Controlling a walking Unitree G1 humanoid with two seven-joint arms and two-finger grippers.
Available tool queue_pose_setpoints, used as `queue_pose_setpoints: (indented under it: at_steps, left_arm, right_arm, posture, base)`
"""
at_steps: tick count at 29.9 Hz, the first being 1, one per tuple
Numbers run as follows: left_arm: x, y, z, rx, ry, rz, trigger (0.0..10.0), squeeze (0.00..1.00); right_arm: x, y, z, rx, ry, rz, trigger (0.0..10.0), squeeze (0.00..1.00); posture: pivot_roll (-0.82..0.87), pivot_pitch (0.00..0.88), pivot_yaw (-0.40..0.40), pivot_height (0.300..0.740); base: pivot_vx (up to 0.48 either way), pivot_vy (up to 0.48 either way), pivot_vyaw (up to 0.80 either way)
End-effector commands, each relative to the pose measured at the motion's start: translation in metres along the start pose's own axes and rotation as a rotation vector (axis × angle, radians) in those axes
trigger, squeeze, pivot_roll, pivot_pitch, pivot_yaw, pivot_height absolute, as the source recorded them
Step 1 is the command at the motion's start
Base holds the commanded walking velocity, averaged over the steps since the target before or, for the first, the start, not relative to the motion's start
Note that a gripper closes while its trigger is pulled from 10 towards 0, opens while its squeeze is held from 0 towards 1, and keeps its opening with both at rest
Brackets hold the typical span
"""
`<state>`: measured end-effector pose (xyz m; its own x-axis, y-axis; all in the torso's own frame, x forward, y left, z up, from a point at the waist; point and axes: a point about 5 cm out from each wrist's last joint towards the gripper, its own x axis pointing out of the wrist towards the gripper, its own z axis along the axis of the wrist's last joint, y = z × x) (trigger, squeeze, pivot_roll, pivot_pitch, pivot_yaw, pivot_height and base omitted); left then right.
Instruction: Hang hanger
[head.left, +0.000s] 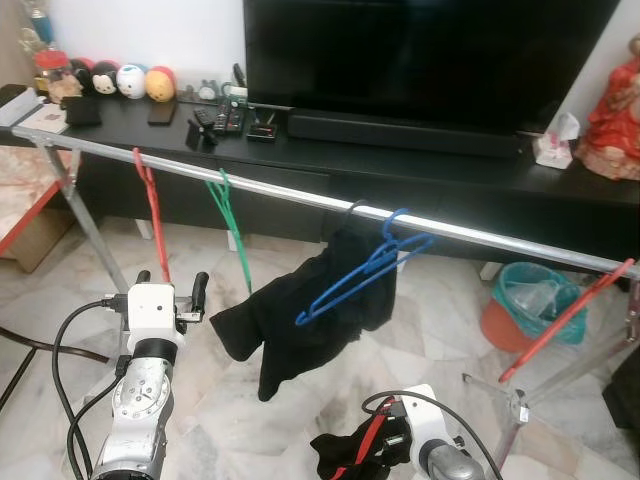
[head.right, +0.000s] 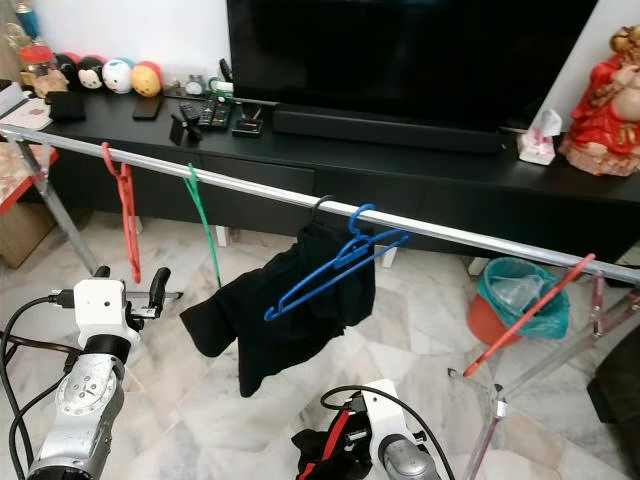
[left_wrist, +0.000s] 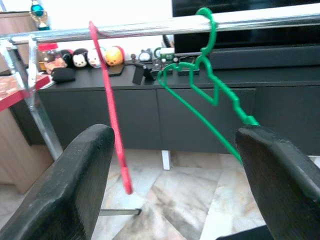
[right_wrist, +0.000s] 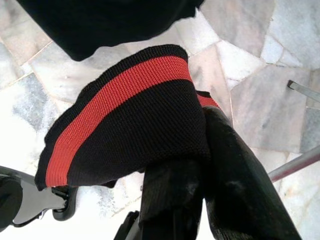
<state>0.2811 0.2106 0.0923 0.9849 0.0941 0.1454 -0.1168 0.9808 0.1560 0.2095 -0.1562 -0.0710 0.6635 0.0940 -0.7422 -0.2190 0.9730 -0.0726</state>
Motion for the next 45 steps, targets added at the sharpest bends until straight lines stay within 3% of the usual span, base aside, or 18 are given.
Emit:
queue_pose_setpoints:
  at_steps: [1,45]
  left_arm:
    - [0.0047,-0.0062,0.0068,-0.017,-0.022,-0.02,10.0,0.0]
    - [0.0061,-0.0034,0.0105,-0.016,-0.043,-0.01,10.0,0.0]
  right_arm:
    - [0.0007,-0.0064,0.0061,0.015,-0.02,-0.021,10.0,0.0]
    - [0.0005,-0.0021,0.0039,0.025,-0.019,-0.003,10.0,0.0]
  posture:
    - [0.04,0.0,-0.047,0.74]
    - [0.04,0.0,-0.036,0.74]
  base:
    - [0.0,0.0,0.0]
    - [0.0,0.0,0.01]
